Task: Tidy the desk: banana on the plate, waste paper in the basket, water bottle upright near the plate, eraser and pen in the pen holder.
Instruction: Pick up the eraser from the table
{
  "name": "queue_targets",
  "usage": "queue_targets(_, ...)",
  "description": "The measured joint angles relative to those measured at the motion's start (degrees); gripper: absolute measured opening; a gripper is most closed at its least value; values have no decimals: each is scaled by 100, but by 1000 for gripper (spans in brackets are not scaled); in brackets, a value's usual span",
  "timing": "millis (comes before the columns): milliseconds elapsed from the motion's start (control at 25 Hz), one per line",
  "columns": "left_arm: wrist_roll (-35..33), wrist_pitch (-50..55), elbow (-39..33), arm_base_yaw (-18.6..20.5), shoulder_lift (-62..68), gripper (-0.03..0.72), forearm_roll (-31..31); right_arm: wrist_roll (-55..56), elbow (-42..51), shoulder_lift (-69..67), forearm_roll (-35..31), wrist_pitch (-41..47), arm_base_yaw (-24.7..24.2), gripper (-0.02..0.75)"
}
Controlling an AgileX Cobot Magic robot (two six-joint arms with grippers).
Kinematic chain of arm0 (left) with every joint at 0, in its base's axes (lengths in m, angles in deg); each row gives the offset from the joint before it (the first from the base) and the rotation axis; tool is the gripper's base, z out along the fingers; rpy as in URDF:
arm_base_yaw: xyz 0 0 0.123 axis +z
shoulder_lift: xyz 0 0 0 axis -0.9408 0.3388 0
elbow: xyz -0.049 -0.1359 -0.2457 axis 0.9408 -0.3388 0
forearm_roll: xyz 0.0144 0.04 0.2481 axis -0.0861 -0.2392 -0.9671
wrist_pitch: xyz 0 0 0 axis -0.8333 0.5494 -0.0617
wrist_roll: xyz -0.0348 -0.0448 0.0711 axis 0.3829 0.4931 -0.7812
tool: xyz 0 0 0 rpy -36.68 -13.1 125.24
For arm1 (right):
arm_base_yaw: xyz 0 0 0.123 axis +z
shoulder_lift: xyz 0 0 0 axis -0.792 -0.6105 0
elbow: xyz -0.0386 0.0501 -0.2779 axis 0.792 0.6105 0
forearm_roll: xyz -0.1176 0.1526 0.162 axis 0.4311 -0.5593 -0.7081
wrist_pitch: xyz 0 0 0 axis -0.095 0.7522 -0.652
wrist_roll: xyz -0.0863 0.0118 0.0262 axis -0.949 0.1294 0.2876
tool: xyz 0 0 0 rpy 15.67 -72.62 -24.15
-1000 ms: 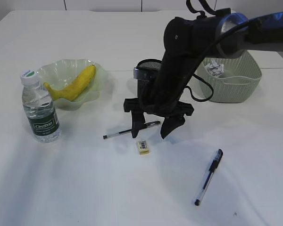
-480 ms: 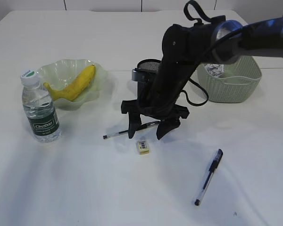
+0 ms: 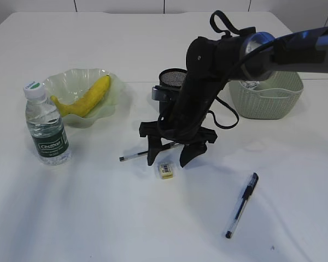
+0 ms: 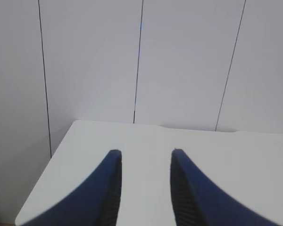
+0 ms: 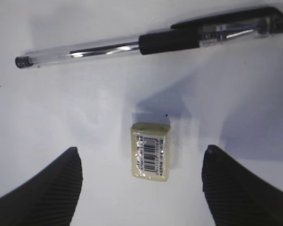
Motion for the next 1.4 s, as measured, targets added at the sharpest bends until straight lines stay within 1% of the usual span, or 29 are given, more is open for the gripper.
queue_targets(200, 0, 0, 0, 0, 0, 240, -21, -352, 0, 0, 0, 36, 0, 585)
queue_targets(440, 0, 0, 0, 0, 0, 240, -44, -455, 0, 0, -151, 125, 0, 585)
queue_targets(480, 0, 0, 0, 0, 0, 240, -44, -488, 0, 0, -162, 142, 0, 606)
queue_targets(720, 0, 0, 0, 0, 0, 240, -58, -544, -188, 0, -195, 288, 0, 588)
queue_targets(760, 0, 0, 0, 0, 0, 240, -61, -544, -294, 0, -195, 336, 0, 608)
queue_targets(880, 0, 0, 0, 0, 0, 240, -61, -450, -671, 0, -13, 476, 0, 593)
queue_targets(1040, 0, 0, 0, 0, 0, 240, -61, -232, -1123, 0, 477, 755, 0, 588)
queue_targets(1200, 0, 0, 0, 0, 0, 240, -61, -52, -1224, 0, 780, 979, 0, 587)
queue_targets(1400, 0, 0, 0, 0, 0, 240, -61, 48, -1224, -128, 868, 1078, 13, 587)
